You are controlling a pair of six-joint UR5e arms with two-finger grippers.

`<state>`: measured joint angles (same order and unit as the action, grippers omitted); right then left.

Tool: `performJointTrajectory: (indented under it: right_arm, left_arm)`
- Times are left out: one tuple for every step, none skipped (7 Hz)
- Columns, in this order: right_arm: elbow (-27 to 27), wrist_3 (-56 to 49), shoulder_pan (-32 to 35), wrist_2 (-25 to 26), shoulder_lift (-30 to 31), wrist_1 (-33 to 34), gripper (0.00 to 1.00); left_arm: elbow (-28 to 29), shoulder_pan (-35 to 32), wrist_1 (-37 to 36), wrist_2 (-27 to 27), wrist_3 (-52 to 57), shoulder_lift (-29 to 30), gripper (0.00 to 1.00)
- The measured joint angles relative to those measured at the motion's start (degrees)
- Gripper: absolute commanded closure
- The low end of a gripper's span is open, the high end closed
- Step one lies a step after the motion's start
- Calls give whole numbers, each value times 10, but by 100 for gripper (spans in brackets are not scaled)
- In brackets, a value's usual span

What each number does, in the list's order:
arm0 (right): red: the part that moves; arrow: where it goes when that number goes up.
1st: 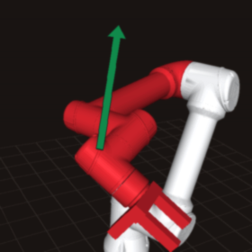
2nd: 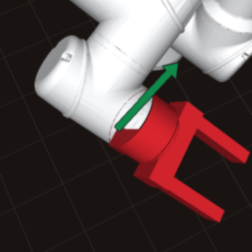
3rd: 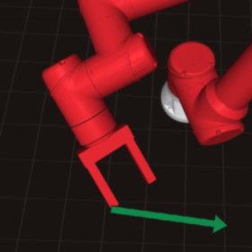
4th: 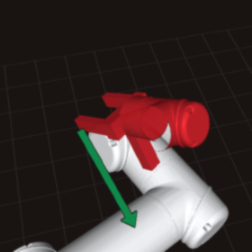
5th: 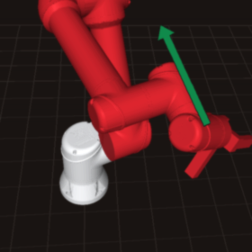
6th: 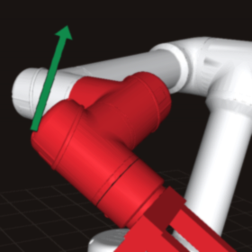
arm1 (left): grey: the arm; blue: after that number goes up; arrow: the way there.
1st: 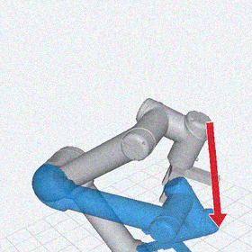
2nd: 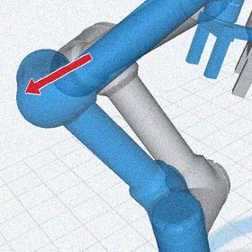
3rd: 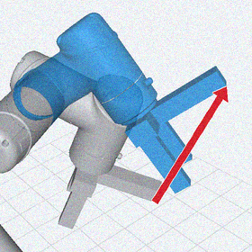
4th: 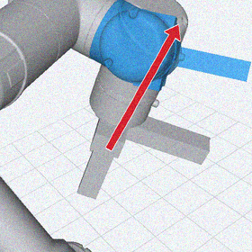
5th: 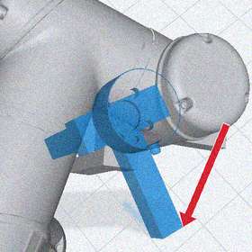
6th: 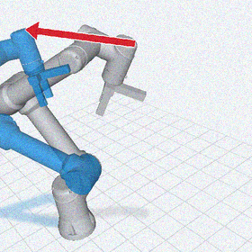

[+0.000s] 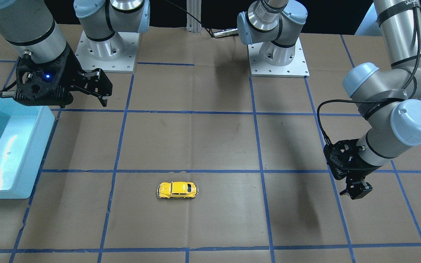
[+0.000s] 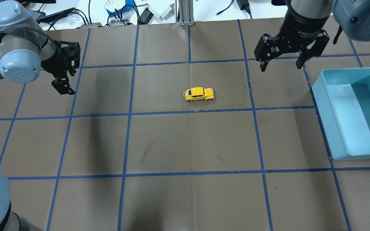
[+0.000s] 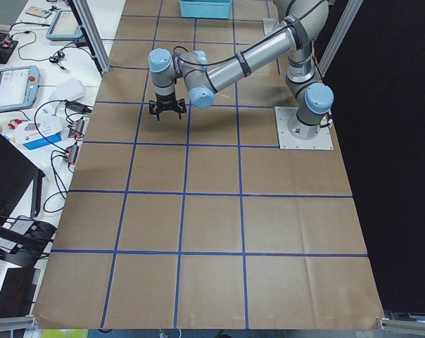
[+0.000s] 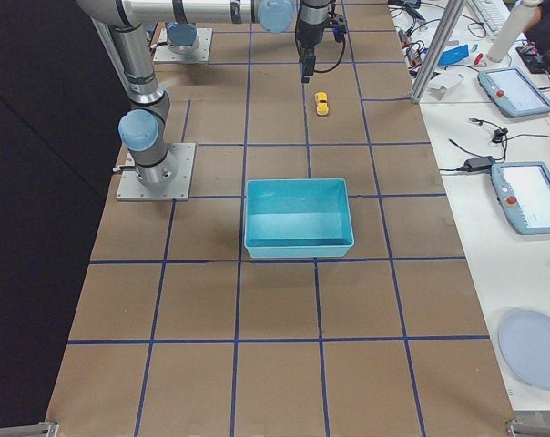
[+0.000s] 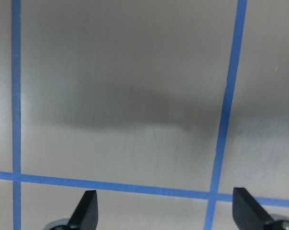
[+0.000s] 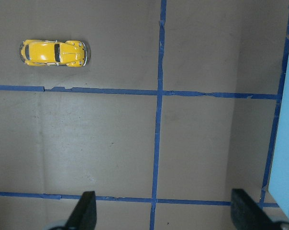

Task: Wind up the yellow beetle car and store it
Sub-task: 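Raise the left gripper back to rest while the right gripper moves toward the car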

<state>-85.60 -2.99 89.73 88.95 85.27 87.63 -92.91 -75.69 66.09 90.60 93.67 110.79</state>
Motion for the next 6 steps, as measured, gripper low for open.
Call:
performJointTrajectory:
  right_arm:
    - [0, 0, 0, 0, 0, 0, 0]
    - [0, 0, 0, 0, 0, 0, 0]
    - [0, 0, -1, 0, 0, 0, 0]
    - [-1, 0, -1, 0, 0, 0, 0]
    - [-1, 0, -1, 0, 0, 0, 0]
    - [-1, -1, -1, 1, 0, 0, 0]
  left_arm:
    - [23, -25, 41, 0, -60, -11, 0]
    - [44, -54, 76, 2, -134, -22, 0]
    - [57, -84, 98, 4, -221, -35, 0]
    - [62, -110, 114, 10, -298, -49, 0]
    - [63, -133, 137, 18, -384, -63, 0]
    - [63, -154, 160, 25, -479, -75, 0]
